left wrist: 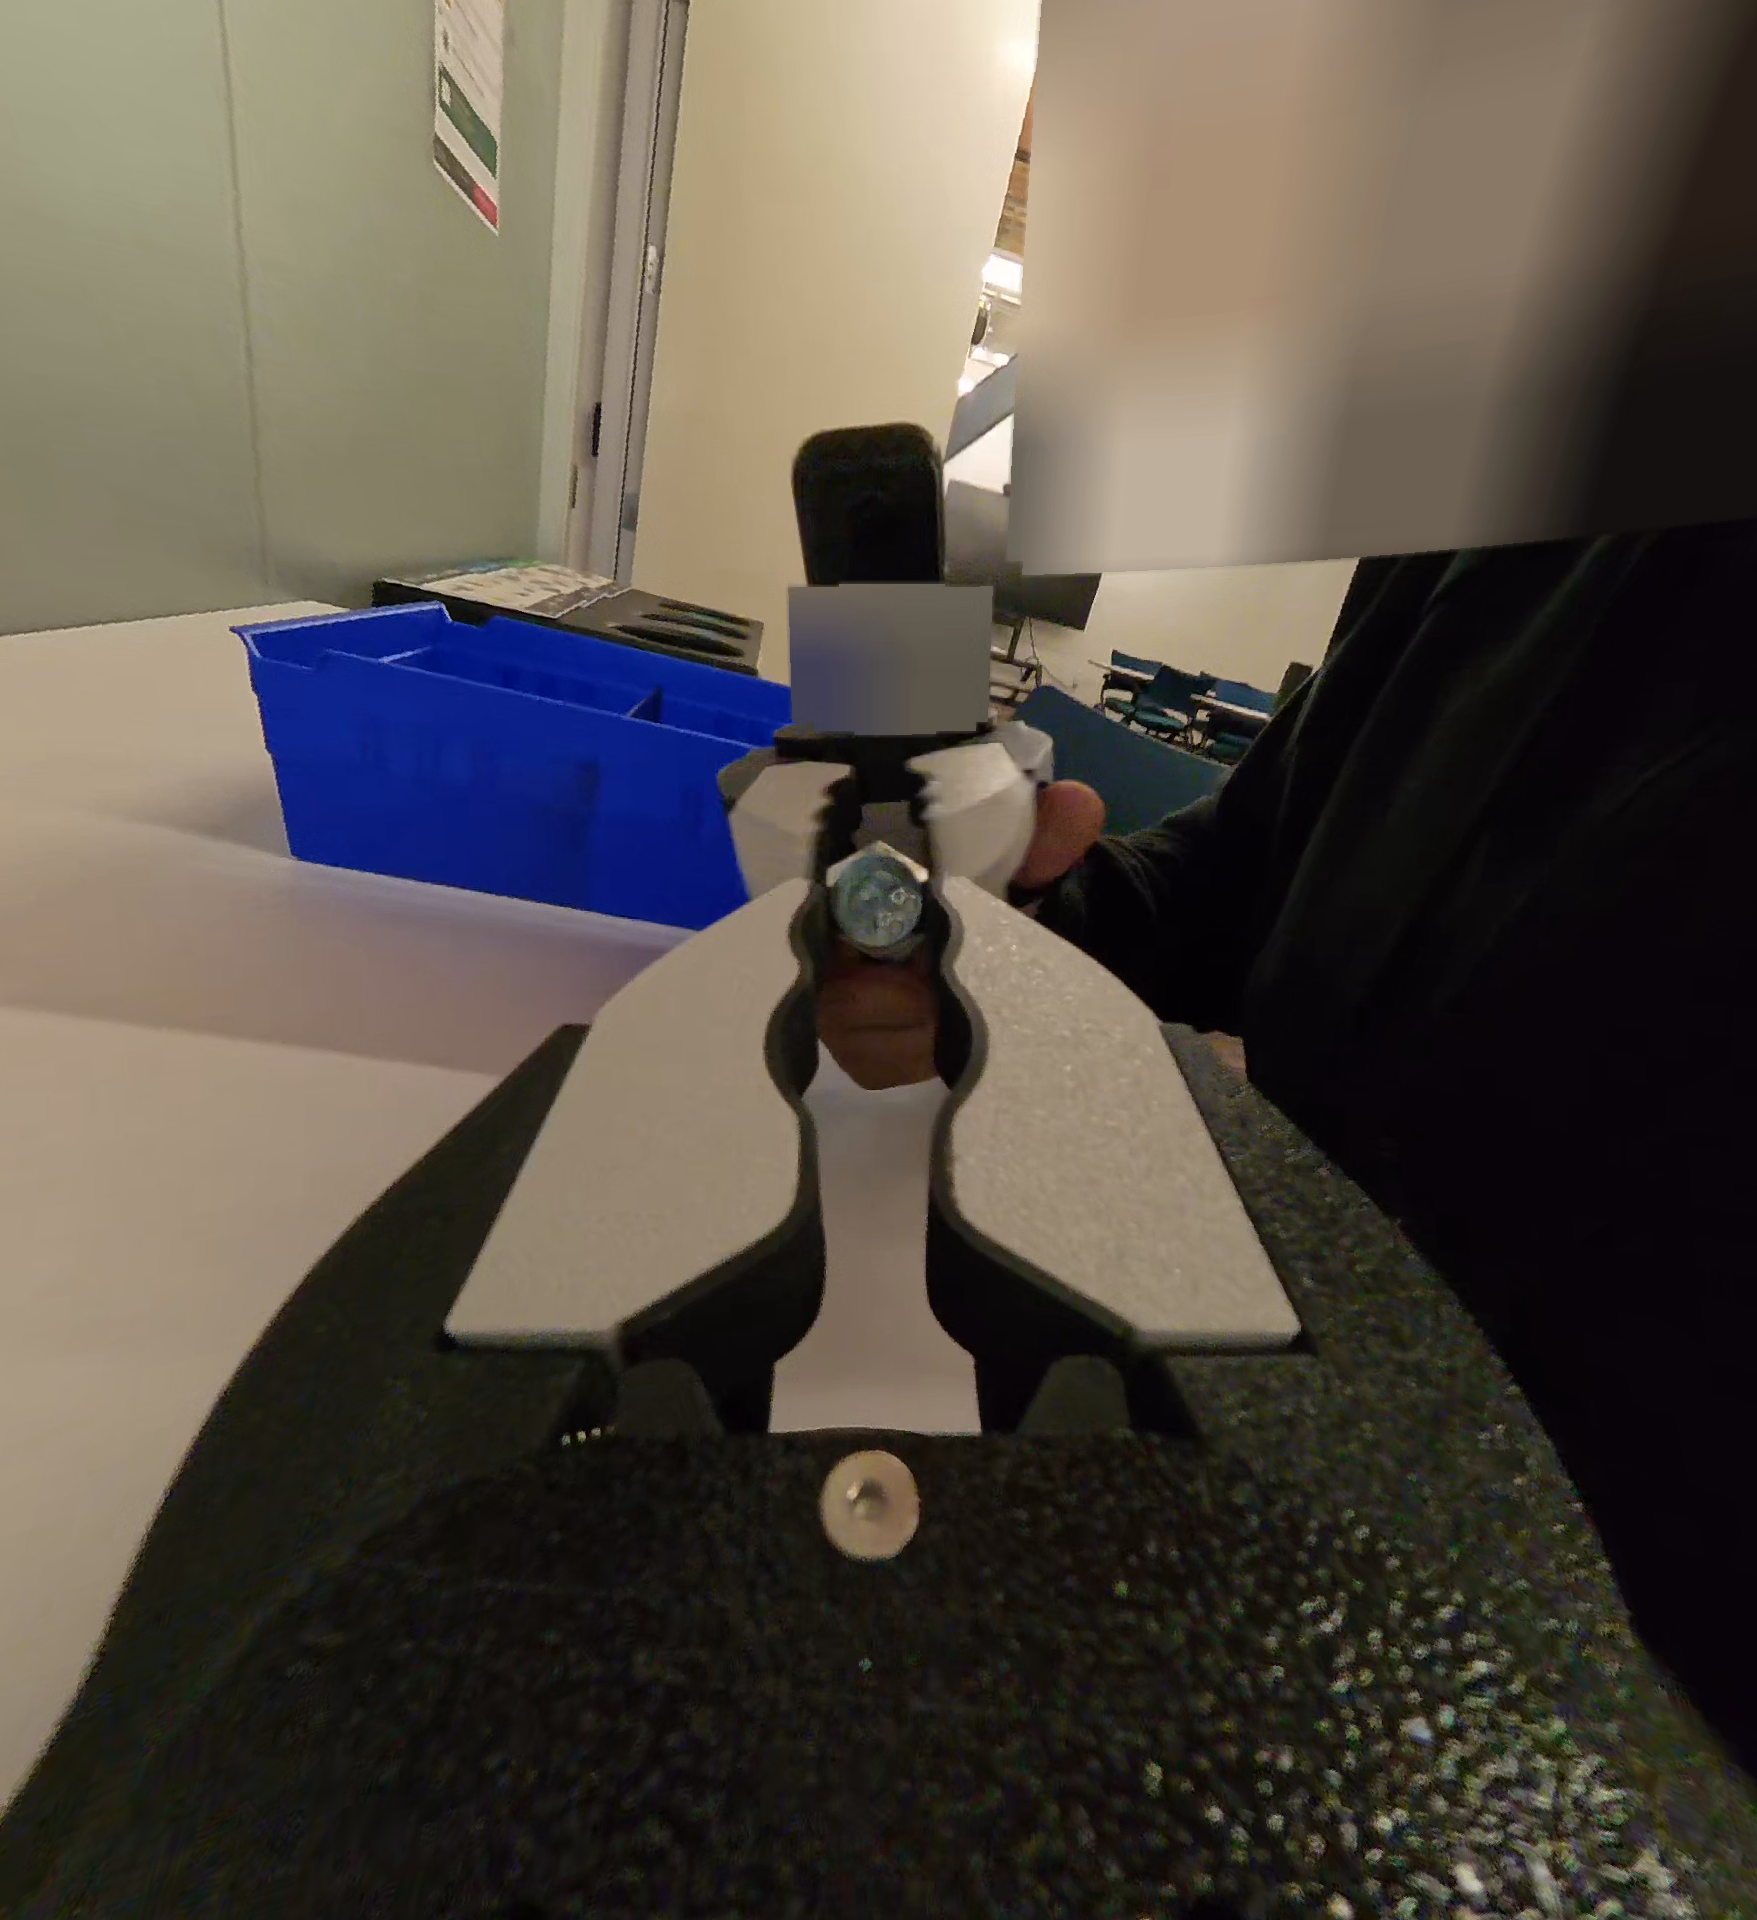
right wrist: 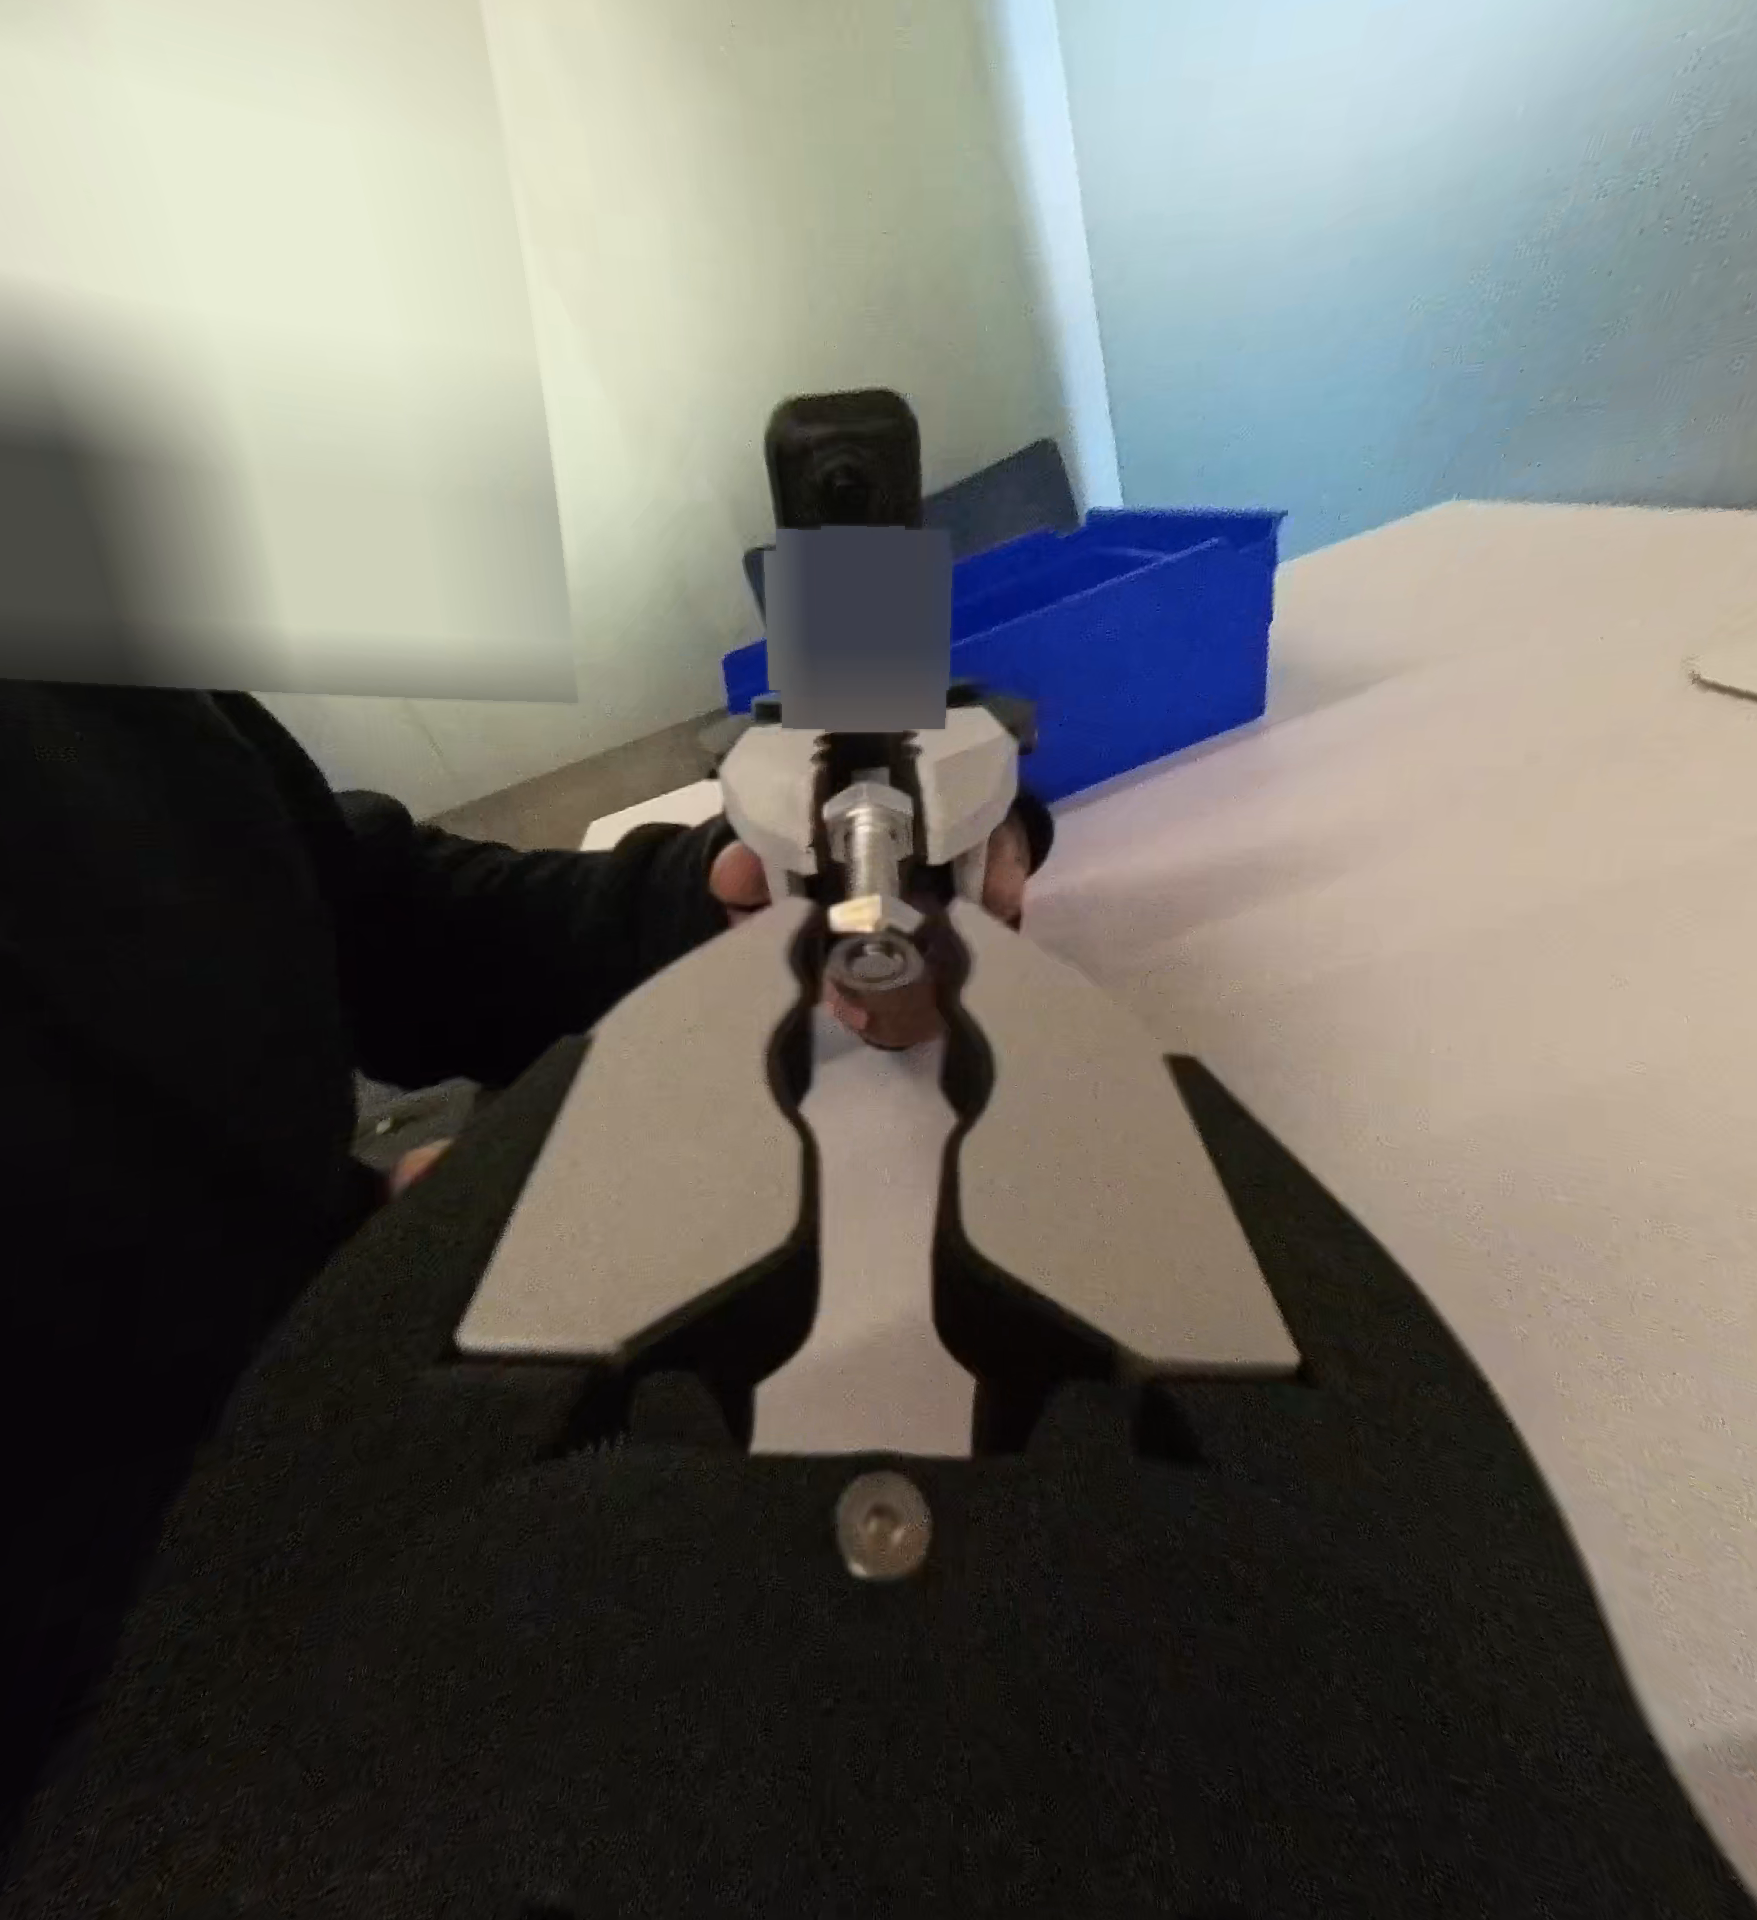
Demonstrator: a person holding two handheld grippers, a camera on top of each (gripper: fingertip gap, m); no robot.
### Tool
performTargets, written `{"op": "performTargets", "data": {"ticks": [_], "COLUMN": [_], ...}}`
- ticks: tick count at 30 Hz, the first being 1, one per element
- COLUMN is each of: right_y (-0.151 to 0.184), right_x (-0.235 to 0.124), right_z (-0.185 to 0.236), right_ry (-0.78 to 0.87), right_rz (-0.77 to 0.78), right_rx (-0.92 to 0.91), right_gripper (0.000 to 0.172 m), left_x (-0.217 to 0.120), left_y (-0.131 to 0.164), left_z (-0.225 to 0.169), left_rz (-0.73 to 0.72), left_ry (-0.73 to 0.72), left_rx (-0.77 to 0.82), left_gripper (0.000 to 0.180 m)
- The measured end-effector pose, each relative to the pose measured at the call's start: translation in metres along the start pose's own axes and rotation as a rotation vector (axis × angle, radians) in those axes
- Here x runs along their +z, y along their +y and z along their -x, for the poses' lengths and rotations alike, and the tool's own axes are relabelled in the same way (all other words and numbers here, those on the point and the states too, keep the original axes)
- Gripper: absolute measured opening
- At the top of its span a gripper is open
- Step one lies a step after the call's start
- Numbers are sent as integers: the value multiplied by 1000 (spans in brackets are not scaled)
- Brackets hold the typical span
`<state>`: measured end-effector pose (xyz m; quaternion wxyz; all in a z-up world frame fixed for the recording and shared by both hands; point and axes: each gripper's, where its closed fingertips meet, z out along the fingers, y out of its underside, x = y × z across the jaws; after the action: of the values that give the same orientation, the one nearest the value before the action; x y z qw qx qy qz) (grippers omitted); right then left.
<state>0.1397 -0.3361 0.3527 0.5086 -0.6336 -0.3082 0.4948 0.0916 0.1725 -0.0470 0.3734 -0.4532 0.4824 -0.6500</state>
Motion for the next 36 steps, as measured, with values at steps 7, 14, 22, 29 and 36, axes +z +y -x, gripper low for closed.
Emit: {"op": "performTargets", "data": {"ticks": [7,14,22,29,36], "right_y": [3,-8,9,9,-11], "right_x": [-6,-6,-2,-7,-10], "right_z": [-4,-6,0,-6,1], "right_ry": [394,138,8,425,69], "right_rz": [112,-19,47,131,-101], "right_rx": [-1218,-237,-12,-1208,-35], "right_gripper": [18,61,18,30,60], "left_x": [3,-5,1,2,-6], "left_y": [6,-6,1,2,-10], "left_z": [5,8,2,4,5], "left_rz": [-5,-57,7,-43,-89], "left_ry": [20,-18,-20,24,-4], "left_rx": [-152,-62,21,-138,-46], "left_gripper": [17,17,17,17,17]}}
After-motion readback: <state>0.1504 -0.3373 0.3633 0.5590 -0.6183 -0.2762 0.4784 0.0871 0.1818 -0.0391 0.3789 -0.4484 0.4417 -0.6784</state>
